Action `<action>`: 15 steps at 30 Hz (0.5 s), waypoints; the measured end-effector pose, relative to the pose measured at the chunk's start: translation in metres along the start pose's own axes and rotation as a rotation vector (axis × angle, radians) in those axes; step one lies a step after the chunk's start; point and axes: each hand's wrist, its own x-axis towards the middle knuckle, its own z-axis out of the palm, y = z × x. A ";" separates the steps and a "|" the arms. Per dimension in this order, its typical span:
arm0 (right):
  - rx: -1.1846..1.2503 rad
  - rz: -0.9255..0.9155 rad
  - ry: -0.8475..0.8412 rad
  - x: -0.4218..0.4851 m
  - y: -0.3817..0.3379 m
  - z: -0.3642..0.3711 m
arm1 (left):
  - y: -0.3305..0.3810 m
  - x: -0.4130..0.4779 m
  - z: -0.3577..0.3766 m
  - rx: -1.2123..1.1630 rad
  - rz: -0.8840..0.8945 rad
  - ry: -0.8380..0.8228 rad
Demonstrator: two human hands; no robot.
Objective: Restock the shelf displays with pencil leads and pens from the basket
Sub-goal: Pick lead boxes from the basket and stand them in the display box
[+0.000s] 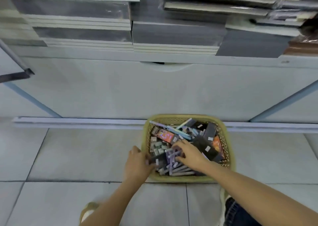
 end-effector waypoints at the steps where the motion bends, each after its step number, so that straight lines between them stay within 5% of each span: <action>1: 0.025 -0.011 0.013 0.001 0.001 0.000 | 0.000 0.003 -0.003 -0.087 -0.007 0.012; 6: 0.220 -0.126 0.050 0.006 -0.010 -0.004 | 0.000 0.016 -0.025 -0.408 0.016 0.069; 15: 0.241 -0.176 0.048 0.001 -0.030 -0.005 | 0.031 0.015 -0.037 -1.152 -0.141 -0.210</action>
